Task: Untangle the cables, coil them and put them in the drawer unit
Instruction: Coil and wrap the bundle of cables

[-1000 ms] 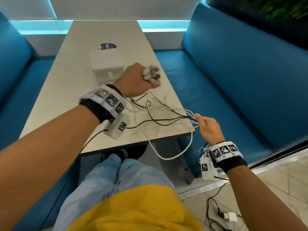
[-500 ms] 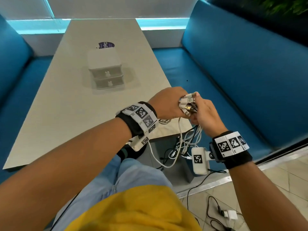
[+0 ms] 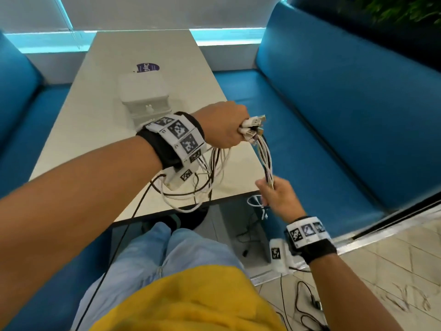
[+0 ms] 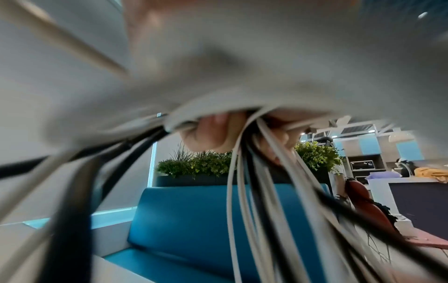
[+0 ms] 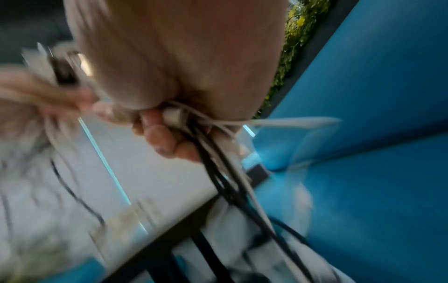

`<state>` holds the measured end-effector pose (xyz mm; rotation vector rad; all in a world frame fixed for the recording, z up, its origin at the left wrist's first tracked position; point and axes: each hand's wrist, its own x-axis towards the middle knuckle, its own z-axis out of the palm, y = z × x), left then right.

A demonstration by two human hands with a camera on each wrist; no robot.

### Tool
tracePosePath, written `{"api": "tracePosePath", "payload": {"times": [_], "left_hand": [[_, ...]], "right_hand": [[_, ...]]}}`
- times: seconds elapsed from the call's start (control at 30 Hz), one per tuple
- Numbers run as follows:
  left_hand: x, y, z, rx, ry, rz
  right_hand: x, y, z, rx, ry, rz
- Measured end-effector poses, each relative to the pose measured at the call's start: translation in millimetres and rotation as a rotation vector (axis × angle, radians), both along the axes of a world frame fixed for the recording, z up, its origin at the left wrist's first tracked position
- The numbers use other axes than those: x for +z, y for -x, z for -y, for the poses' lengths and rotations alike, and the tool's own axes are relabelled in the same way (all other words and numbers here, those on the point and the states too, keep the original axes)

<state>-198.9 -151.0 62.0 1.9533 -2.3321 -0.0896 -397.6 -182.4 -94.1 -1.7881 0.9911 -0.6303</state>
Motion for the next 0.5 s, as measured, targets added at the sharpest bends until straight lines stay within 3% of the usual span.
{"api": "tracePosePath", "payload": {"times": [0.13, 0.37, 0.43, 0.5], "left_hand": [[-12.2, 8.6, -4.9, 0.031, -0.097, 0.045], [-13.9, 3.4, -0.8, 0.100, -0.035, 0.110], [-22.2, -0.2, -3.3, 0.121, -0.061, 0.043], [-25.6, -12.2, -7.1, 0.172, -0.075, -0.166]], "right_hand": [[-45.0, 2.0, 1.3, -0.007, -0.059, -0.154], [-66.2, 13.1, 3.6, -0.031, -0.103, -0.299], [-68.3, 19.7, 8.1, 0.000, -0.119, -0.399], [-68.6, 29.6, 16.8, 0.038, -0.112, -0.528]]}}
